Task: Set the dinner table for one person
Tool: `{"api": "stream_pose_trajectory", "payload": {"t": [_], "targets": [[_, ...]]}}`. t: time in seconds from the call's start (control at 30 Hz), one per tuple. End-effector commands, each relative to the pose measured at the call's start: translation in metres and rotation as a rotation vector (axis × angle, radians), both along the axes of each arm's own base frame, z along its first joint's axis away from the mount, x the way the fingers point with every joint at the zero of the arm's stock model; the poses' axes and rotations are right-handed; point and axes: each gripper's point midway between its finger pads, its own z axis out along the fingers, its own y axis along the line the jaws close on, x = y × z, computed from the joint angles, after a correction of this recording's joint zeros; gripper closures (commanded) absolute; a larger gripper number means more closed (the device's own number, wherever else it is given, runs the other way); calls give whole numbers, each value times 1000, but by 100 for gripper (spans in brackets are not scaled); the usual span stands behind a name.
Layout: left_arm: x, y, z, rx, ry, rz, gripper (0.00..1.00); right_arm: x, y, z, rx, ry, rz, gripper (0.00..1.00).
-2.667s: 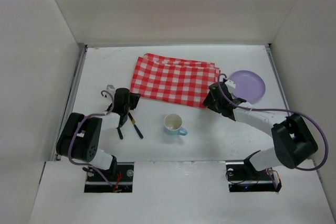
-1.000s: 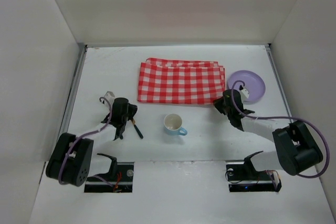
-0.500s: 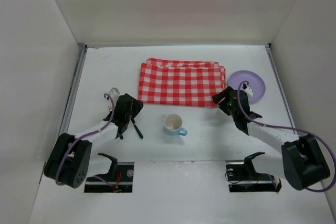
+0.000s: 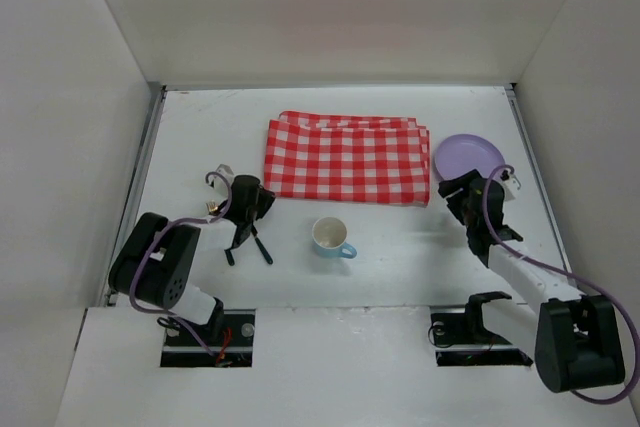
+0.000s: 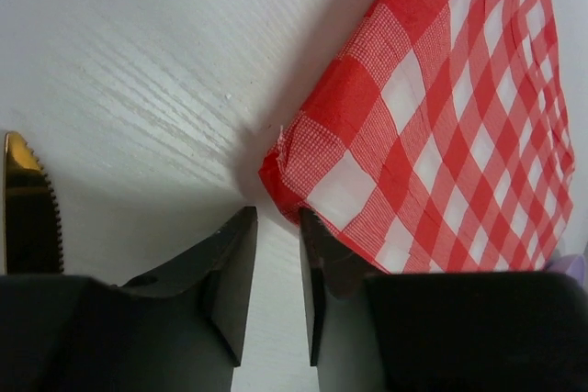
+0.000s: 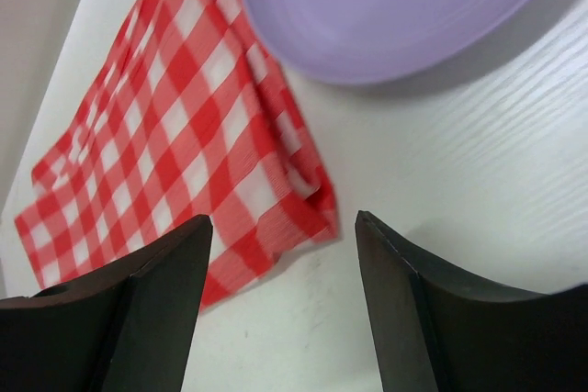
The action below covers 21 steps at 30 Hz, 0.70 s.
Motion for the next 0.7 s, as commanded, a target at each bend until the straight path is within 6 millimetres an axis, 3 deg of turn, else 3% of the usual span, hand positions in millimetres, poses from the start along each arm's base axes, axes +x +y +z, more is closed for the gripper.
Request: {"api": "stream_pose_trajectory", "payload": {"t": [0.0,0.13,0.43,0.67], "targets": [[17,-3,6,-11,-45,8,82,10,-26,12,-17,-35,-67,31],[16,-4,-8,-19,-17,3,94,15,-53,13,-25,-35,-139,30],[-17,3,-12,-22,-8,-7,96,24,-107,-6,-23,23,-320,30],[-27,12,-4,-21,-27,0,96,41,-123,-15,-25,60,-354,40]]}}
